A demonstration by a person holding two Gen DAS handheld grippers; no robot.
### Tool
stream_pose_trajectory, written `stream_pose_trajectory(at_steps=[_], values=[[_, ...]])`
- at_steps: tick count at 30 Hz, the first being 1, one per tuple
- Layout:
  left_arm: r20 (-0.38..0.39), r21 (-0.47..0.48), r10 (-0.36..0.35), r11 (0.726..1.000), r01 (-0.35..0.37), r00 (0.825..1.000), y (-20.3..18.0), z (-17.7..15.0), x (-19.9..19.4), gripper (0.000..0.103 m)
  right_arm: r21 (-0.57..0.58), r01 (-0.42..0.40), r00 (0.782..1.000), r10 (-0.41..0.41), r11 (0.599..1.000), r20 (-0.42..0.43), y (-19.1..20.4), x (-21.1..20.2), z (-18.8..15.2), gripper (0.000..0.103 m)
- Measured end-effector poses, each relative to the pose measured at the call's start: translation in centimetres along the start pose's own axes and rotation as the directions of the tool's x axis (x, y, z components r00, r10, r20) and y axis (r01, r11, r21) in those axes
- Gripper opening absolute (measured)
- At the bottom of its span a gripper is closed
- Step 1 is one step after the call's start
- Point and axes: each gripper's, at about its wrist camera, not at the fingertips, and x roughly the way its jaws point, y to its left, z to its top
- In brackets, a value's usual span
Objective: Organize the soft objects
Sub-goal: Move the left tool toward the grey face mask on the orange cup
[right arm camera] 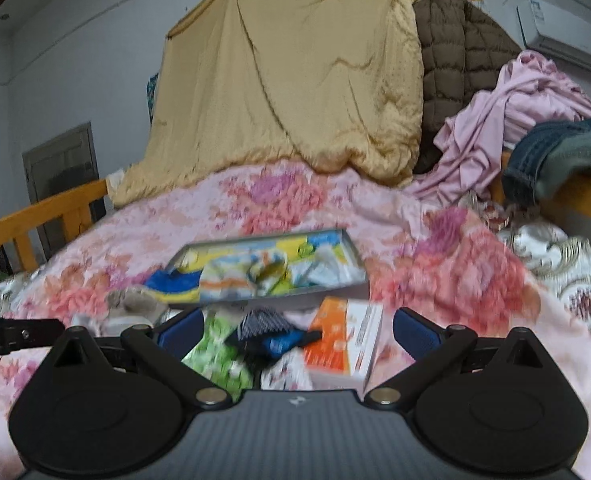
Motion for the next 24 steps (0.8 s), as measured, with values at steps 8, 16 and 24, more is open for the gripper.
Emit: stream_pose_trajectory(at_steps=[8,16,24], values=[[-0.073,0.039,-0.006,0.999,0.009,0.997,0.0,-3.3,0.0,0.102,-0.016,0.005,0.994,-0.006,1.0,-0.112,1.2,0.0,-1.9,0.103],[-0.13,0.074,-0.037,0.996,0.047,0.991,-0.1,-5.4,0.7,0.102,0.009,0.014,0.982,-0.012,1.0,-0.188,0.9,1.2,-2.1,0.103],[-0.192,0.047,-0.072,0.995,0.083,0.979,0.5,-6.2,2.1,0.102,-0.01,0.015,0.966,-0.017,1.0,-0.257,1.2,2.3,-2.5,0.103]])
